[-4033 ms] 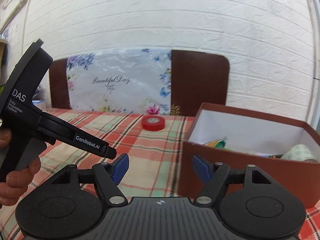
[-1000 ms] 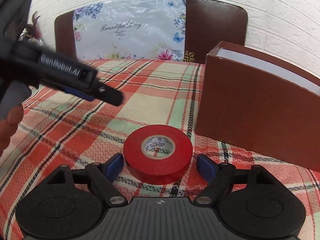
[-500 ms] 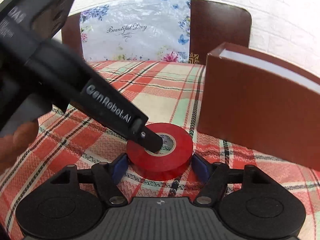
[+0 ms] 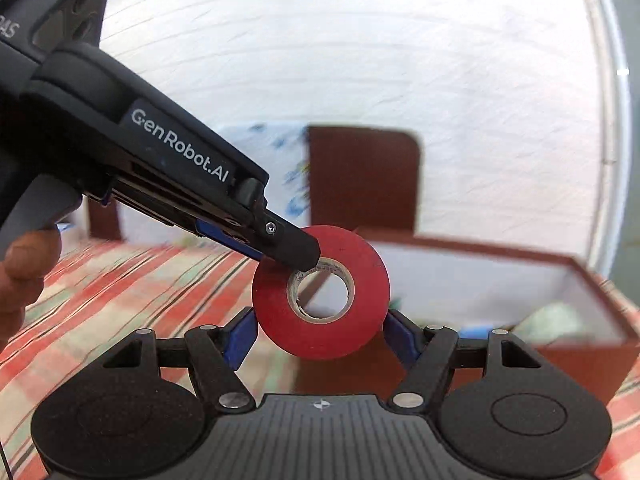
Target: Organize objects
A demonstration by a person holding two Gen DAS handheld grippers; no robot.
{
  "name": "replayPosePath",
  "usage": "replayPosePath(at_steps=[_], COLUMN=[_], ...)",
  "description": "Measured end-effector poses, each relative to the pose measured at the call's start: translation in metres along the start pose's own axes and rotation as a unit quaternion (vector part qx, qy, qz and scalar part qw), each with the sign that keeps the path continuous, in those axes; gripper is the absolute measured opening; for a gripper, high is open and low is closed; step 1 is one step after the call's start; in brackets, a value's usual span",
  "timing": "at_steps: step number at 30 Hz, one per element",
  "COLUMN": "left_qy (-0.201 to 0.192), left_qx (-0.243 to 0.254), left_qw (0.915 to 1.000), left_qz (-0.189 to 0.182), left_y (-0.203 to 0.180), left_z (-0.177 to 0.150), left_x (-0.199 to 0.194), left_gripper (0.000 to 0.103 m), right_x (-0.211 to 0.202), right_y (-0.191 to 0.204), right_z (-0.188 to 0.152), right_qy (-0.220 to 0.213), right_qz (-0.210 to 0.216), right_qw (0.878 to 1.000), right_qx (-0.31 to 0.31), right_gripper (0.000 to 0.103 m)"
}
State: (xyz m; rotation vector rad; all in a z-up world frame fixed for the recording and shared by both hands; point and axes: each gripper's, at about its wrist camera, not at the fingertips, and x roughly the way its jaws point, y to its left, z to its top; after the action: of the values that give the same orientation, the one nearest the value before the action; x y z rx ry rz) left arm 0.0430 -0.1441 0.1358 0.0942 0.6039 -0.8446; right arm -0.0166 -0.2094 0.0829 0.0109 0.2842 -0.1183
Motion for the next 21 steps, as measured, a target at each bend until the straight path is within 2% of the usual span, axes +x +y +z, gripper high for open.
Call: replayPosePath(at_steps=[4, 8, 16, 19, 21], left_qy=[-0.003, 0.01, 0.035, 0.045, 0.04], left_qx=[0.019, 0.022, 0.03, 0.034, 0.034], left_qw=[0.9998, 0.9997, 0.9989, 0.9972, 0.9969], left_qz=[0.002, -0.002, 0.012, 0.048, 0.058], left_y=[-0.015, -0.024, -0.033, -0.033, -0.031], left_z=[0.019, 0.029, 0.042, 0.041, 0.038], left_x=[0.035, 0.068, 0.108, 0.118, 0.115], left_gripper=[0.031, 0.031, 0.033, 0.044, 0.056], right_x=[0.009, 0.029, 0.058, 0.072, 0.058], right_y=[-0.021, -0.045, -0.062, -0.069, -0.086], right_z=[0.01, 0.012, 0.012, 0.013, 0.009], right_qy=[-0.011, 0.002, 0.017, 0.033, 0.033], right_qz=[-0.033, -0.055, -0.085, -0.122, -0.114], right_qw=[0.999, 0.998, 0.996, 0.992, 0.992], right_qx=[0.004, 0.007, 0.008, 0.011, 0.037], right_gripper=[0.068, 0.067, 0.067, 0.067, 0.067])
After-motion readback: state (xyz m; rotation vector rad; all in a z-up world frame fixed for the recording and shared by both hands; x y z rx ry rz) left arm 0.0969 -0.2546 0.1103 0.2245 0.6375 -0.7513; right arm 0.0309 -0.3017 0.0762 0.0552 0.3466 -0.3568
